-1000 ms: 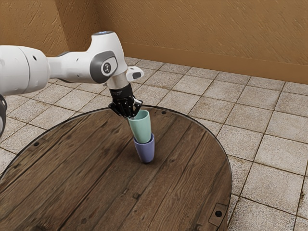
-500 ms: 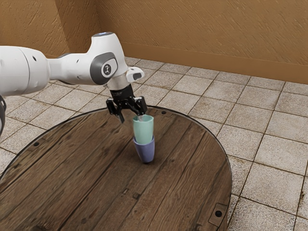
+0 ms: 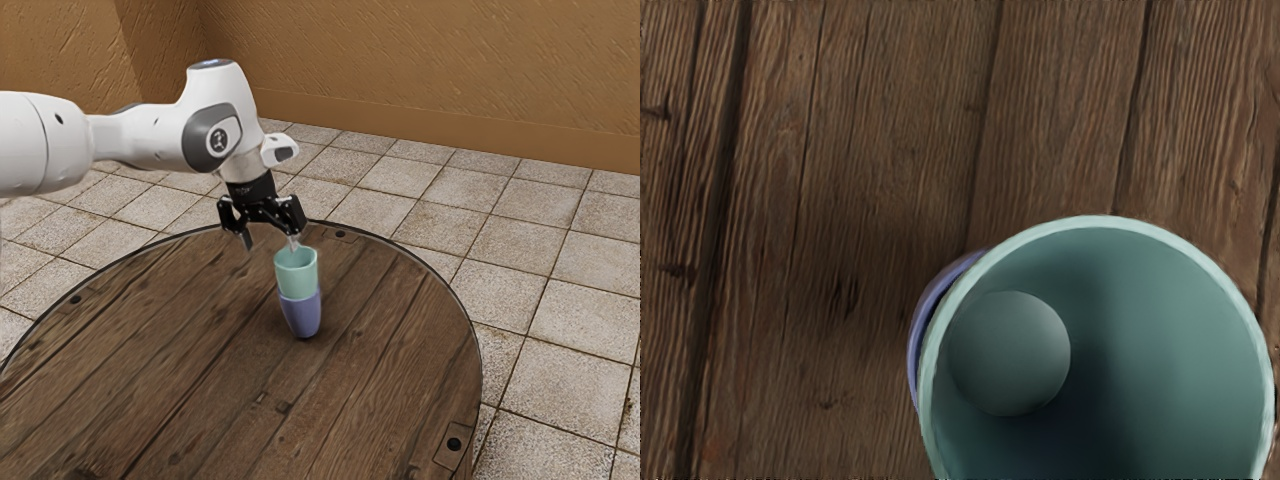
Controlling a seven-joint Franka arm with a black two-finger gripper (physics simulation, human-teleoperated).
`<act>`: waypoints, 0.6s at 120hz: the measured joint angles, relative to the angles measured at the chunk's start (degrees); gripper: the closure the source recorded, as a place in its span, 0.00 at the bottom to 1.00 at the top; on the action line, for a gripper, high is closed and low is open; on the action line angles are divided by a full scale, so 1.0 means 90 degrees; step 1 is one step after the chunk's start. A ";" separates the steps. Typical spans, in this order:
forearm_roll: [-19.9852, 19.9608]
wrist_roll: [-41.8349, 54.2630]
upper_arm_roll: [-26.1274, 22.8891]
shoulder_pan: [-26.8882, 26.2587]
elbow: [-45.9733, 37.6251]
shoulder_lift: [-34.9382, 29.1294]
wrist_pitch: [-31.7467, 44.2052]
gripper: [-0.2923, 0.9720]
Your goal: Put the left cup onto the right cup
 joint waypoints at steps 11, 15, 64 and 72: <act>0.0016 0.0006 0.0004 -0.0078 -0.0104 -0.0216 -0.0037 0.24; 0.0019 0.0010 0.0005 -0.0127 -0.0117 -0.0310 -0.0082 0.24; 0.0874 0.0592 0.0068 -0.0435 -0.0109 -0.1237 -0.0845 0.23; 0.1051 0.0752 0.0072 -0.0430 -0.0111 -0.1417 -0.0989 0.23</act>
